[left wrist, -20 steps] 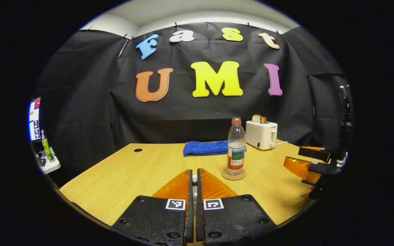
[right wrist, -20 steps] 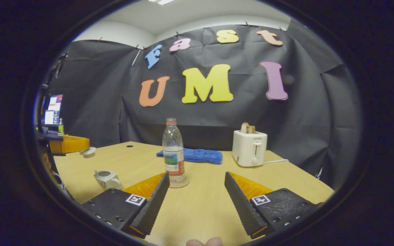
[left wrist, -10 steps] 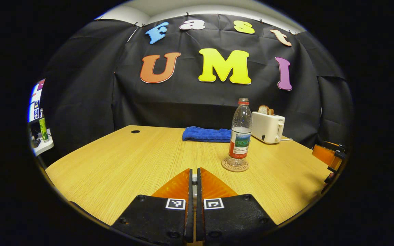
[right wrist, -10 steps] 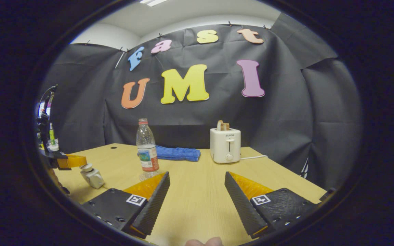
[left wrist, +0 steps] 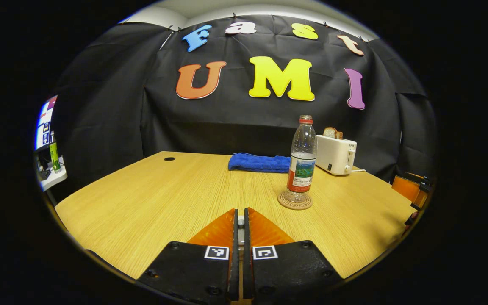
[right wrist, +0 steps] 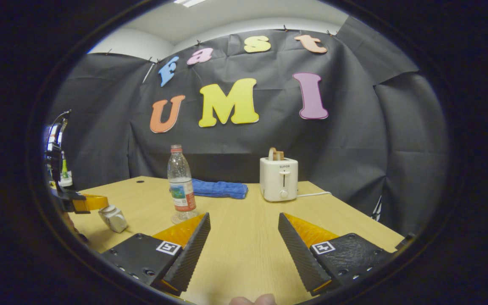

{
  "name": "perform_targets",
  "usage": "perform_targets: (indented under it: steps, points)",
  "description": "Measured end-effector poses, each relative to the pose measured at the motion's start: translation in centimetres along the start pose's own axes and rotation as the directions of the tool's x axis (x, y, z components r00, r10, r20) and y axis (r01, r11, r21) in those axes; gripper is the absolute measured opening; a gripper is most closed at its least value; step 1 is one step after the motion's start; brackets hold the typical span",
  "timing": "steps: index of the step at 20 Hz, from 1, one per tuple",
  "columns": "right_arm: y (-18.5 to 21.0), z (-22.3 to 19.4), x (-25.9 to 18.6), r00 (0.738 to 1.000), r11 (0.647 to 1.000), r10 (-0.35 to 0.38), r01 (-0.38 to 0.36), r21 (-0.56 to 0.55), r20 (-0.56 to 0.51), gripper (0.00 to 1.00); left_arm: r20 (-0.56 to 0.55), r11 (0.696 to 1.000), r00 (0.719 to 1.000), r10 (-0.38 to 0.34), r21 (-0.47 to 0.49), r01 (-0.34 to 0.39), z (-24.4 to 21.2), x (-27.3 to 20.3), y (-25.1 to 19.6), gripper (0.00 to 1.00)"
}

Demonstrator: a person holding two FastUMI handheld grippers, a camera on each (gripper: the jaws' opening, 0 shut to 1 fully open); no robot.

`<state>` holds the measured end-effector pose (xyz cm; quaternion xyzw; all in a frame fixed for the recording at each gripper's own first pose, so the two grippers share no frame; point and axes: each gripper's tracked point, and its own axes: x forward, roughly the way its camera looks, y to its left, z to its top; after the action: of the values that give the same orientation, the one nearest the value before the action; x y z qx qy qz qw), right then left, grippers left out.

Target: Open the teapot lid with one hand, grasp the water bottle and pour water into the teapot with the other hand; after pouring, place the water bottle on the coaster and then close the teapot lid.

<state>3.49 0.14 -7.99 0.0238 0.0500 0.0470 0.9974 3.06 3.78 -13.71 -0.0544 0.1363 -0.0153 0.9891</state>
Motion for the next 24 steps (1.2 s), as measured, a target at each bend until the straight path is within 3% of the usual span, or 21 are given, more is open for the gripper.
perform_targets:
  steps: [2,3,5,6,7,10,14,20,24]
  points:
    - [-0.1,-0.3,-0.2,1.0,1.0,0.007,-0.007,-0.002,-0.005,0.96,0.003,1.0,1.0,0.007,0.008,-0.007,0.1,-0.1,-0.1,0.08]
    - [0.0,-0.4,-0.2,1.0,1.0,0.013,-0.013,-0.002,-0.015,0.96,0.0,1.0,1.0,0.013,0.017,-0.013,0.0,-0.1,0.2,0.19]
    - [0.3,-0.1,-0.3,1.0,1.0,0.018,-0.018,0.008,-0.019,0.96,0.018,0.999,0.999,0.04,0.023,-0.04,0.5,-0.4,0.9,0.75]
    - [0.4,0.2,-0.3,1.0,1.0,0.016,-0.016,0.011,-0.014,0.96,0.039,0.998,0.998,0.055,0.018,-0.056,1.2,-0.7,1.1,0.81]
    - [0.4,0.5,-0.4,1.0,1.0,0.011,-0.011,0.008,-0.008,0.96,0.064,0.998,0.996,0.064,0.01,-0.065,2.2,-1.4,1.1,0.98]
    - [0.8,1.6,-0.4,1.0,1.0,0.008,-0.008,0.016,0.011,0.96,0.159,0.996,0.983,0.09,-0.017,-0.089,6.2,-3.1,1.0,0.99]
    - [2.3,4.3,-1.0,0.998,1.0,0.017,-0.018,0.021,0.056,0.96,0.25,0.998,0.966,0.06,-0.016,-0.058,10.3,-5.2,-1.9,0.98]
    - [4.0,5.8,-4.1,0.994,1.0,0.027,-0.027,-0.005,0.106,0.96,0.276,0.999,0.961,-0.037,0.027,0.031,11.2,-8.6,-6.7,0.98]
    - [3.2,6.2,-6.4,0.993,1.0,-0.017,0.019,-0.016,0.115,0.93,0.303,0.999,0.952,-0.043,0.045,0.031,12.2,-10.2,-7.2,0.98]
